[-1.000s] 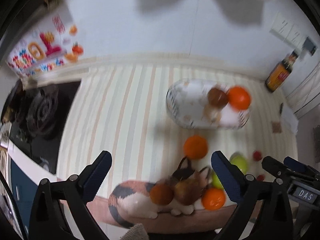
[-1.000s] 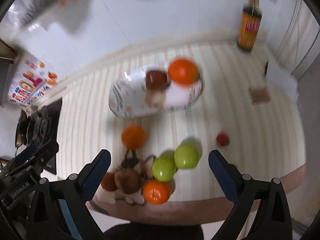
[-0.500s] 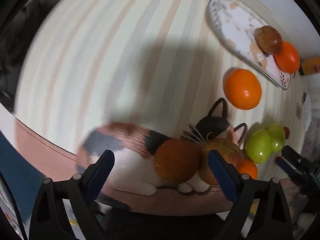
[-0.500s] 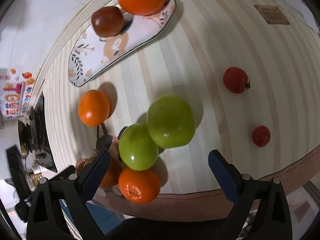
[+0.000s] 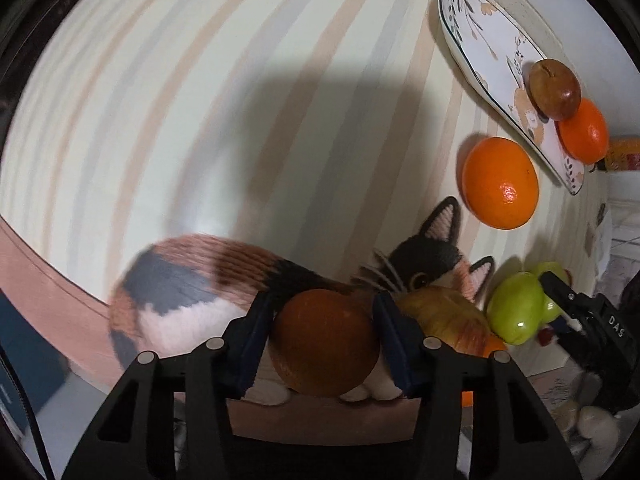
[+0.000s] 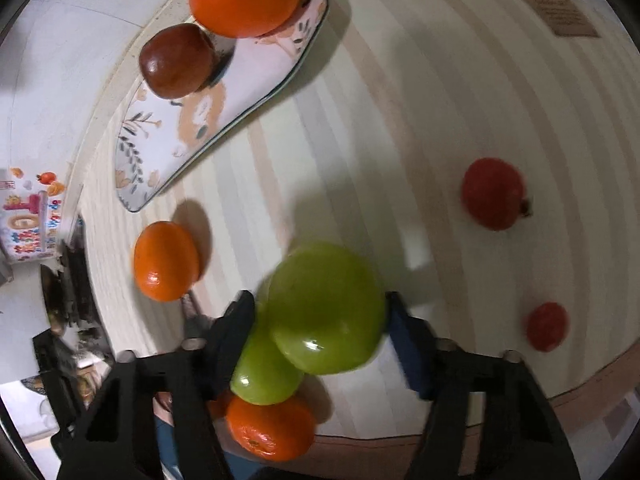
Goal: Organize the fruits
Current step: 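Grasp the green apple with the right gripper while the left gripper grasps the small brown-orange fruit, then place the green apple on the plate with the right gripper while the left gripper places its fruit there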
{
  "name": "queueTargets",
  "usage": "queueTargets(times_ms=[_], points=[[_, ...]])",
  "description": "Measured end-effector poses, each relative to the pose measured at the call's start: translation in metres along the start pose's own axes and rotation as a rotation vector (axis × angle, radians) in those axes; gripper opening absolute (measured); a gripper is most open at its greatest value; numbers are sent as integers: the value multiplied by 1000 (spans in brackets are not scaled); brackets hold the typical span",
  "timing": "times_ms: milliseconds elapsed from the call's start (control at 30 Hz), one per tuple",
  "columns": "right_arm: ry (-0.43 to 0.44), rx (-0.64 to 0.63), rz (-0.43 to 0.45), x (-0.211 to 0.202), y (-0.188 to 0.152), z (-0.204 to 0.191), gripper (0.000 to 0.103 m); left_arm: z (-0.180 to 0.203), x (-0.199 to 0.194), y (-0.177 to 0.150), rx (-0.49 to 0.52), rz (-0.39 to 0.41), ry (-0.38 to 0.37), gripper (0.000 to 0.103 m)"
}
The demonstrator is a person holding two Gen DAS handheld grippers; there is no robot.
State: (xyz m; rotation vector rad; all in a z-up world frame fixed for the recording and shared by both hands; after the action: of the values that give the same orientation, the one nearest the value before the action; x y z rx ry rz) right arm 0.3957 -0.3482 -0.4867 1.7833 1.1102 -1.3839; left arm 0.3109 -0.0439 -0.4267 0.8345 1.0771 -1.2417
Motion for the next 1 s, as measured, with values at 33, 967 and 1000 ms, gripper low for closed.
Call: queueTargets(times_ms=[33, 967, 1000], points=[[-15, -30, -9, -1, -1, -2, 60, -2, -2, -1, 3, 9, 13, 49], [-29, -126, 88, -39, 11, -24, 60, 56, -38, 38, 204, 40, 80, 30], [-29, -137, 95, -41, 15, -30, 60, 59, -35, 39, 235, 34, 102, 34]])
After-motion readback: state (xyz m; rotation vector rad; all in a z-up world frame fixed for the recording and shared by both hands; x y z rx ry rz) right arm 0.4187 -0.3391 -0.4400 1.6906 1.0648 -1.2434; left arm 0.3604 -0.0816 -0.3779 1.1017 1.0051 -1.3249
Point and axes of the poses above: each gripper's, at about its wrist camera, not at the fingertips, and x roughly the way its jaws point, z to its right, y to its top, the point moved 4 cm from there along x, roughly the way its jaws point, and after that the axes turned 7 degrees about -y, right-handed, at the moved point
